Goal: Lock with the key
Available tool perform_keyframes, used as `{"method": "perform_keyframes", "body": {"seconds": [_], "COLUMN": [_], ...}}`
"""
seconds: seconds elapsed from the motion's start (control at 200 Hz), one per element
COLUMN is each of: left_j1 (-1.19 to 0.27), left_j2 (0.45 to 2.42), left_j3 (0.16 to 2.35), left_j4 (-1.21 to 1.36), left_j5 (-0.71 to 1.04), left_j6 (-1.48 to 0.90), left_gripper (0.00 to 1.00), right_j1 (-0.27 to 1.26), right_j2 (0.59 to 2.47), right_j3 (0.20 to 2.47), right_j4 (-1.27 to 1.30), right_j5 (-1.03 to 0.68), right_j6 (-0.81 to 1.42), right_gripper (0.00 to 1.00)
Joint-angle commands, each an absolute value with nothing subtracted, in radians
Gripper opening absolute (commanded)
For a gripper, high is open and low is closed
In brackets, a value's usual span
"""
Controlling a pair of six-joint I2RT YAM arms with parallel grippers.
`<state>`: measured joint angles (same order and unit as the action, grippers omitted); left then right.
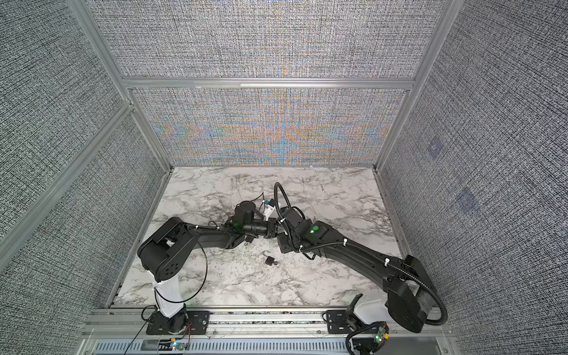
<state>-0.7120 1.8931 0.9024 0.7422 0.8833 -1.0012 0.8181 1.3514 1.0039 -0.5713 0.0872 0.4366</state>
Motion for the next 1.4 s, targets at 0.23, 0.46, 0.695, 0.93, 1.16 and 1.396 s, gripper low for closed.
{"method": "perform_keyframes", "body": {"seconds": [0.23,0.46,0.695,0.93,1.16,1.396], "left_j1": [-0.713,-0.713,-0.713,-0.712,-0.712,-0.712], "left_j2": [1.870,1.858,1.835,1.839,1.865,1.870], "left_j3": [0.876,0.907,0.991,1.090,1.137,1.189], "left_j4": [0.889,0.865,0.738,0.620,0.606,0.525], "left_j5": [0.771,0.706,0.628,0.566,0.560,0.573], "left_j6": [-1.088,-1.106,-1.092,-1.084,-1.137,-1.128], "left_gripper": [0.00,0.00,0.00,0.00,0.00,0.00], "right_j1": [0.675,0.567,0.536,0.515,0.504,0.427], "right_j2": [1.115,1.016,1.011,0.964,0.996,1.070], "right_j3": [0.841,0.766,0.727,0.680,0.727,0.755], "right_j4": [-0.387,-0.280,-0.180,-0.082,-0.074,-0.034], "right_j5": [-0.013,-0.062,-0.109,-0.174,-0.152,-0.203], "right_j6": [0.523,0.535,0.493,0.423,0.292,0.232], "right_gripper": [0.55,0.55,0.54,0.54,0.54,0.54]}}
